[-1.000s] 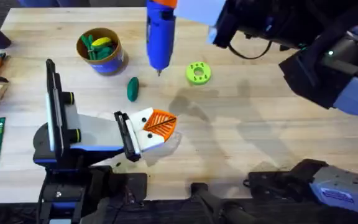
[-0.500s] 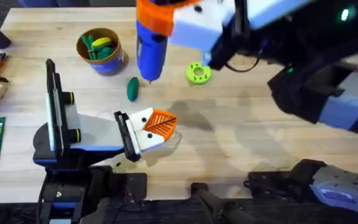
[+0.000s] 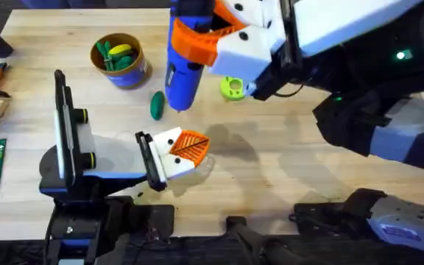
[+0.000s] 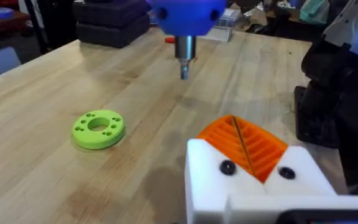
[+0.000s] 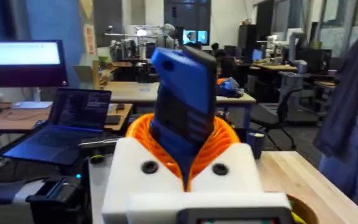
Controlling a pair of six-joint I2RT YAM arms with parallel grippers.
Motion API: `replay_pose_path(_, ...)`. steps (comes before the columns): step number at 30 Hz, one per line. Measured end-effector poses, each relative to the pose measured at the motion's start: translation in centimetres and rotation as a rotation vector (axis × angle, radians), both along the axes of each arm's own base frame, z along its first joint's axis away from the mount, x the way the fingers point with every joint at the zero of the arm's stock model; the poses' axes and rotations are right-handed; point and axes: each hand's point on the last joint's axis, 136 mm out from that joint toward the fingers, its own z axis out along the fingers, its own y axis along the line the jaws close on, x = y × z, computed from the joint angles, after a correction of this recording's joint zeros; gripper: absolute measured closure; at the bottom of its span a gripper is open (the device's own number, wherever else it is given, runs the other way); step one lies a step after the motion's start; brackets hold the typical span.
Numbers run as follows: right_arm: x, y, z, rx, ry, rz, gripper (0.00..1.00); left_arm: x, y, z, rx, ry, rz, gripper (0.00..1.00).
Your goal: Pick up the gripper from the table and insert it into the empty holder that is missing its gripper. Then pick up a screw, insert it into the mounting hole, and use the screwdriver to tighten it. Finally, clean up the table by picking up the vegetable and placing it into the bucket.
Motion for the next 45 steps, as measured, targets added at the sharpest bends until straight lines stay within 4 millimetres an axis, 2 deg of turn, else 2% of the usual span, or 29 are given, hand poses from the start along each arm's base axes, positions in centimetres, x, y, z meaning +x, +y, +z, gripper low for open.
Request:
replay_pose_path(11, -0.8, 1.1, -0.8, 0.017, -0.014, 0.079, 0.973, 0.0, 0.0, 0.0, 0.0, 0.0, 0.0, 0.984)
replay_pose_path(22, -2.0, 1.4, -1.4, -0.013, -0.011, 0.156, 0.973, 0.0, 0.0, 0.0, 0.0, 0.0, 0.0, 0.984)
replay_pose_path(31, -1.8, 2.2, -2.6, -0.035, 0.014, 0.177, 0.973, 0.0, 0.0, 0.0, 0.0, 0.0, 0.0, 0.984)
replay_pose_path(45, -2.9, 2.4, -2.3, -0.023, -0.008, 0.204, 0.973, 0.0, 0.0, 0.0, 0.0, 0.0, 0.0, 0.984)
